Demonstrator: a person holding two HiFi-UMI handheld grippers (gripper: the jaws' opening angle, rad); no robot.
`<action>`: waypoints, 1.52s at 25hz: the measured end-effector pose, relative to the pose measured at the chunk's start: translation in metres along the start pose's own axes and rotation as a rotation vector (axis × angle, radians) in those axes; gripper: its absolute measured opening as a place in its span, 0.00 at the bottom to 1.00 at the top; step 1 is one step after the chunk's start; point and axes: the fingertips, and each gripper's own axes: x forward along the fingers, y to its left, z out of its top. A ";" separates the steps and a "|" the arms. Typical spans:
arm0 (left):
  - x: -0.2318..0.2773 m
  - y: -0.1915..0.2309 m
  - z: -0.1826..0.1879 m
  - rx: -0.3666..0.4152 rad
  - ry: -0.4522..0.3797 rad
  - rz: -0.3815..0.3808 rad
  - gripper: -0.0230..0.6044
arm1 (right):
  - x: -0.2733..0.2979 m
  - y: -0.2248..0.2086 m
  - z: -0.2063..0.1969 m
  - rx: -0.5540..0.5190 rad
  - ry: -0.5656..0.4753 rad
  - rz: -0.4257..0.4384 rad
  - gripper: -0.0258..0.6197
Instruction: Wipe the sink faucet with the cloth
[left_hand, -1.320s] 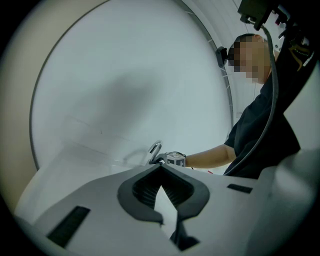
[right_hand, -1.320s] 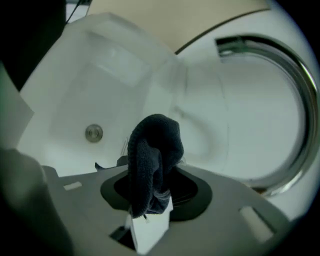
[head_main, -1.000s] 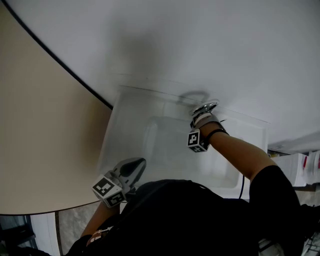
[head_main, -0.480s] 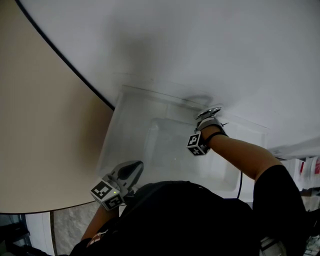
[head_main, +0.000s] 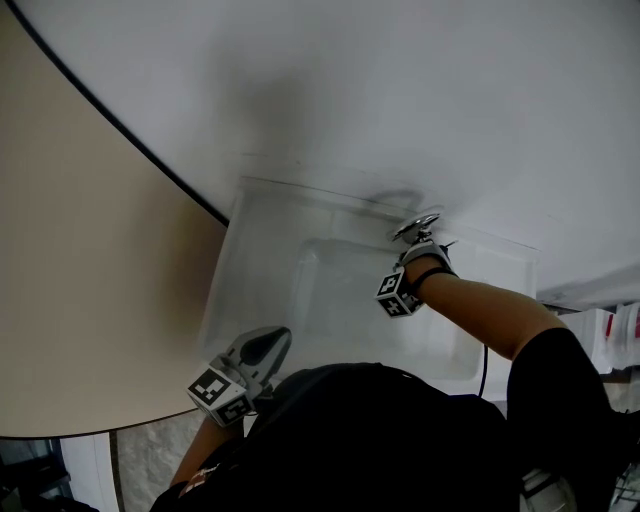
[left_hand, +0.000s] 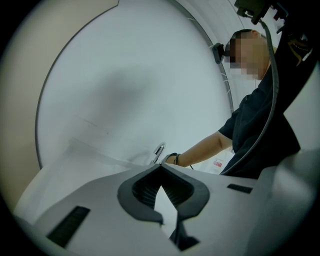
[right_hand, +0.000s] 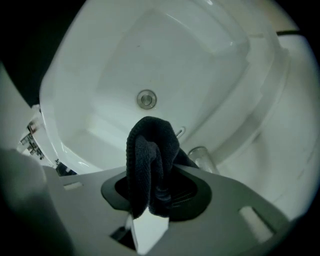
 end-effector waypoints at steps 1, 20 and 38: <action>0.000 0.003 -0.002 -0.010 0.004 0.005 0.04 | 0.003 0.001 0.002 0.025 -0.014 0.011 0.24; 0.028 -0.002 -0.003 -0.006 0.071 -0.029 0.04 | 0.041 0.041 -0.064 1.628 -0.945 0.288 0.24; 0.065 -0.040 0.004 0.034 0.199 -0.025 0.04 | -0.030 -0.064 -0.076 1.653 -1.839 0.222 0.23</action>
